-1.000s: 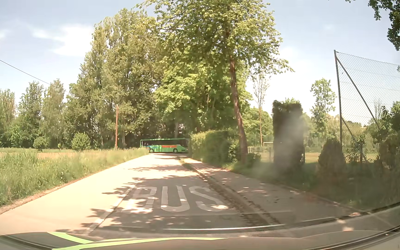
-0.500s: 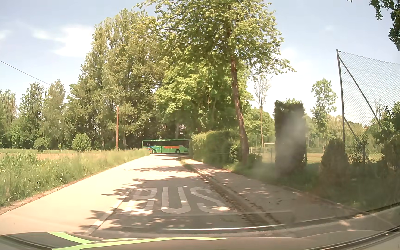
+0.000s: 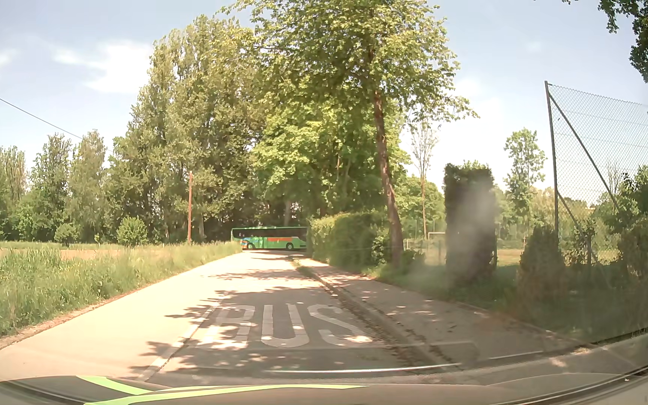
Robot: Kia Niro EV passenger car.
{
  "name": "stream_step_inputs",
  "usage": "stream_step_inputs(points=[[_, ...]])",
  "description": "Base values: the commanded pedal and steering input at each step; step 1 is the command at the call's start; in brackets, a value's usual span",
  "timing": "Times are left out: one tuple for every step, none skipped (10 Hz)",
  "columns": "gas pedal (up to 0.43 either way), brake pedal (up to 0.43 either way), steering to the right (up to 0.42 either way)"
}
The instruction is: Follow the waypoints while adhering to traffic rules and regulations
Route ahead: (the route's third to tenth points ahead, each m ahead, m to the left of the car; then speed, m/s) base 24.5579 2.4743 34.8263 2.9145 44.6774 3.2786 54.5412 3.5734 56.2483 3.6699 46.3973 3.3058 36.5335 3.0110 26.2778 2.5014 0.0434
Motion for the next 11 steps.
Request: stream_step_inputs(points=[[0.000, 0.299, -0.089], [0.000, 0.305, -0.089], [0.000, 0.311, -0.089], [0.000, 0.311, -0.089], [0.000, 0.311, -0.089], [0.000, 0.311, -0.088], [0.000, 0.311, -0.089], [0.000, 0.311, -0.089], [0.000, 0.311, -0.089], [0.000, 0.311, -0.089], [0.000, 0.311, -0.089]])
